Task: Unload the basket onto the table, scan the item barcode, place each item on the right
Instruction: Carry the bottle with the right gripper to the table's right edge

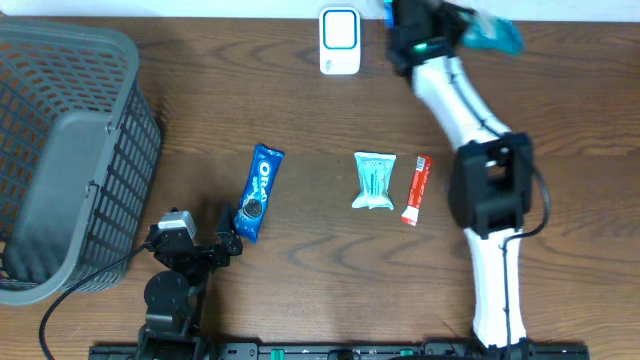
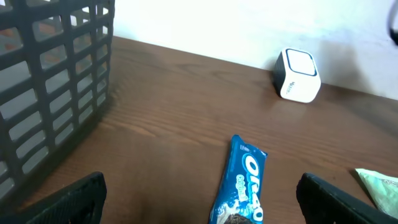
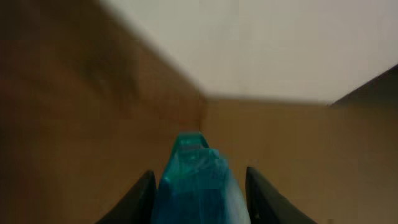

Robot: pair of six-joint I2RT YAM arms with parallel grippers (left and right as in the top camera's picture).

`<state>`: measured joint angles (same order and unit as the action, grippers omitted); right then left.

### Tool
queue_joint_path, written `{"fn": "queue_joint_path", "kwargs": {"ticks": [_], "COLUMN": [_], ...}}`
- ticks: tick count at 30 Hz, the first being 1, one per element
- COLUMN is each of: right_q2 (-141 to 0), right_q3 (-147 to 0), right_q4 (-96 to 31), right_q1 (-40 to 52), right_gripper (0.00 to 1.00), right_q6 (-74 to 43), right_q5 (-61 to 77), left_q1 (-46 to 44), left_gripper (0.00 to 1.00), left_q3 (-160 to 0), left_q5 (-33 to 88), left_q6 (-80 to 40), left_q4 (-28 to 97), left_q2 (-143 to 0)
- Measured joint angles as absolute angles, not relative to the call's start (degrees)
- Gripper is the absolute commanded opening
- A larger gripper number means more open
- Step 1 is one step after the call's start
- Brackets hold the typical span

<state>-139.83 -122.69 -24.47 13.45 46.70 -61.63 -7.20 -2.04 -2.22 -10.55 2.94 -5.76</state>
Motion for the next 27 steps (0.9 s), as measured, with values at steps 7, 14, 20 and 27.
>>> {"fn": "queue_joint_path", "kwargs": {"ticks": [7,14,20,27], "right_q2": [-139.9,-139.9,-139.9,-139.8], "right_q3": [-122.5,-122.5,-120.0,-112.2], "right_q4": [-36.4,-43.5,-44.4,-44.4], "right_q1": [2.1,-6.3,-10.4,-13.3], "right_gripper": [0.19,0.24,0.23,0.26], "right_q6": [35.7,28.6,24.7,17.9], "right_q5": [-60.9,-58.0,-55.1,-55.9], "left_q1": [-7.2,-7.2,-7.2,-7.2], "left_gripper": [0.98,0.98,0.98,0.98], "left_q3": [-2.0,-2.0,-2.0,-2.0], "left_q5": [-2.2,-2.2,-2.2,-2.2], "left_q6": [-10.6,-10.6,-10.5,-10.6], "left_q4": [2.9,2.9,2.9,2.9], "left_q2": [-5.8,-5.8,-5.8,-5.8]}}
